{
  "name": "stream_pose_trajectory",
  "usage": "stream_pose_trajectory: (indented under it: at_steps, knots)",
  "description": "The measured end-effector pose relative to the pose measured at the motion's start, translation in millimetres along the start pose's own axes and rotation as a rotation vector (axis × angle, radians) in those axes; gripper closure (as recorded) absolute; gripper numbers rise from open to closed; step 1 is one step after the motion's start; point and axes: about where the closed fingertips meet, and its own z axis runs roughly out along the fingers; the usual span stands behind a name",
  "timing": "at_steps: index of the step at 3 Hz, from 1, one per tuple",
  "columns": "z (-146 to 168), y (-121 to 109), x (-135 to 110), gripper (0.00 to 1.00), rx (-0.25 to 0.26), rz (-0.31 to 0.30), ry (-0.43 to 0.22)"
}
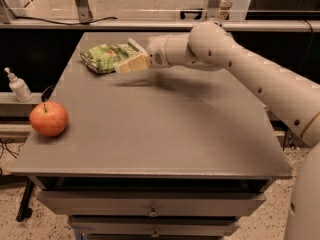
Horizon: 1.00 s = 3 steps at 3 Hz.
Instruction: Pick green rice chip bag
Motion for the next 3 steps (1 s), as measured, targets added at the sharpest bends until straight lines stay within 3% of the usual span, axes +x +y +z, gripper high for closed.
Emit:
stream_pose_trajectory:
  at_steps: [1,3]
  knots:
    - [26,-13,3,0.02,0.018,0.044,-0.019]
    - [23,-27,11,0.43,0.062,0.086,-0.035]
